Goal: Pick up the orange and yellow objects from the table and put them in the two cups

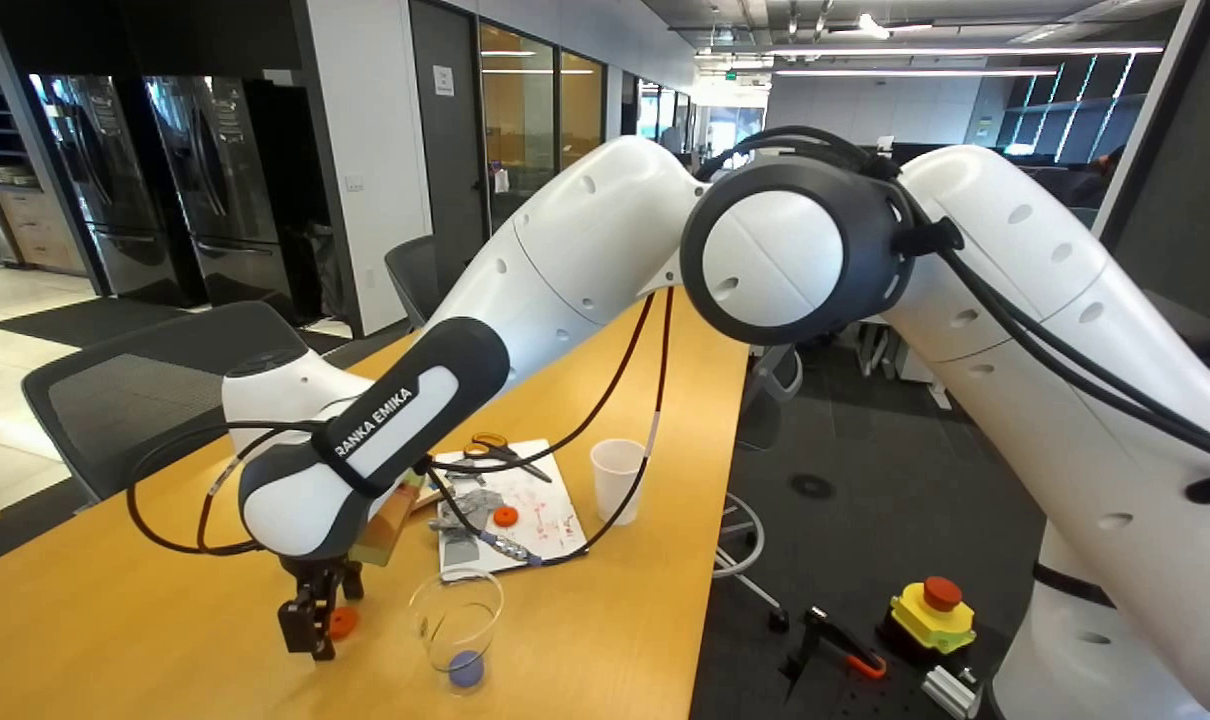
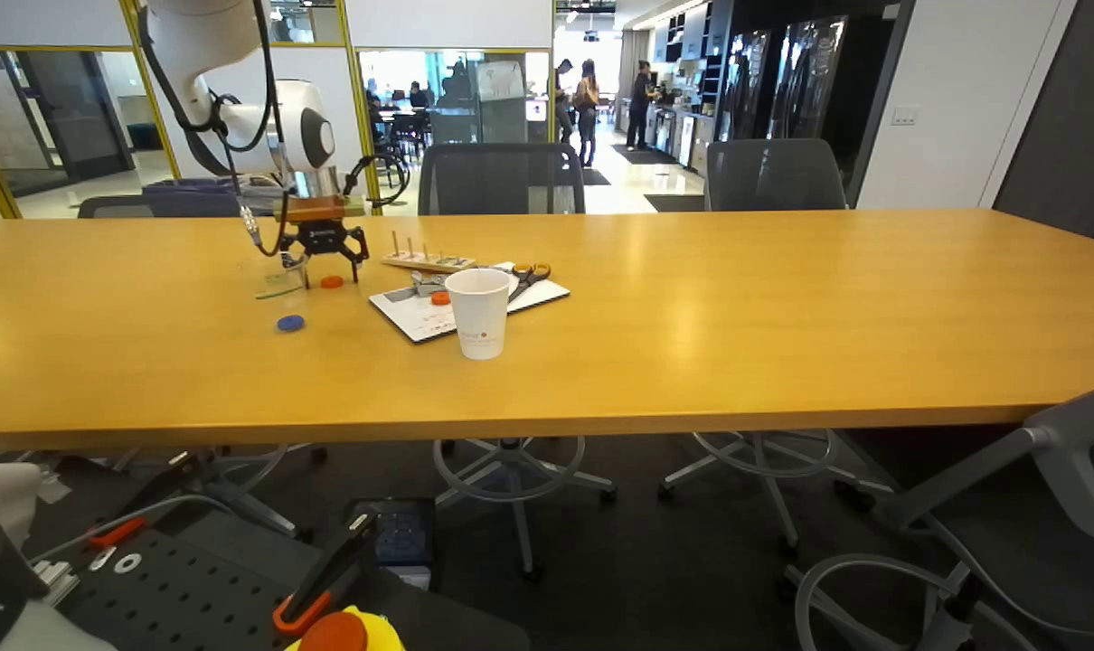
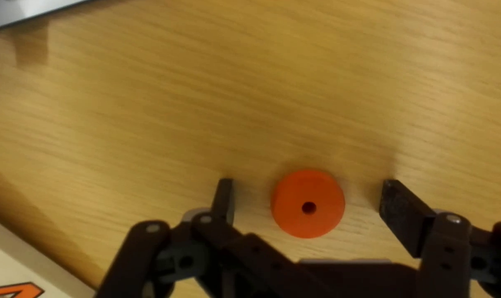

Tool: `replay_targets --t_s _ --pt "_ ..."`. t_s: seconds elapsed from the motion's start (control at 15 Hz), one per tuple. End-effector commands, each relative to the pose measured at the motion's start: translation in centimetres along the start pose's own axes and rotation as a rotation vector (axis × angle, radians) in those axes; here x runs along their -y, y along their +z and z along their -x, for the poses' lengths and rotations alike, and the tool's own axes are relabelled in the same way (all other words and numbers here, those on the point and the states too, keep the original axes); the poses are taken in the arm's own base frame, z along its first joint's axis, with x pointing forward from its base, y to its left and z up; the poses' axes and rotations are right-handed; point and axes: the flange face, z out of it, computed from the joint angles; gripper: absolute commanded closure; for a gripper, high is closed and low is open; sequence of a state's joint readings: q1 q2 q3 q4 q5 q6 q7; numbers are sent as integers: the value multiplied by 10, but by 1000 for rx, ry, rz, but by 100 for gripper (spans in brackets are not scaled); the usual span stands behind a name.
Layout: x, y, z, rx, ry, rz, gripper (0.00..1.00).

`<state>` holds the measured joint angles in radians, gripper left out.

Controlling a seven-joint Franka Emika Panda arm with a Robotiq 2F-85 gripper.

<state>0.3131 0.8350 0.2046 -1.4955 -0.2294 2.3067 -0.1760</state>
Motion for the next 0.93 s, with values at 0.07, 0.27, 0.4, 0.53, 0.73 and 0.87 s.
replay_targets --t_s 0.07,0.27,0.4,0.53,0.73,0.87 --pt "-5 -13 -9 -7 7 4 51" --pt "-6 -18 -7 6 26 10 73" --pt "-8 -21 -4 24 48 19 80" --pt "-15 -34 2 31 86 37 79" --pt "-36 -70 23 31 161 70 79" --pt "-56 -104 45 15 213 91 79"
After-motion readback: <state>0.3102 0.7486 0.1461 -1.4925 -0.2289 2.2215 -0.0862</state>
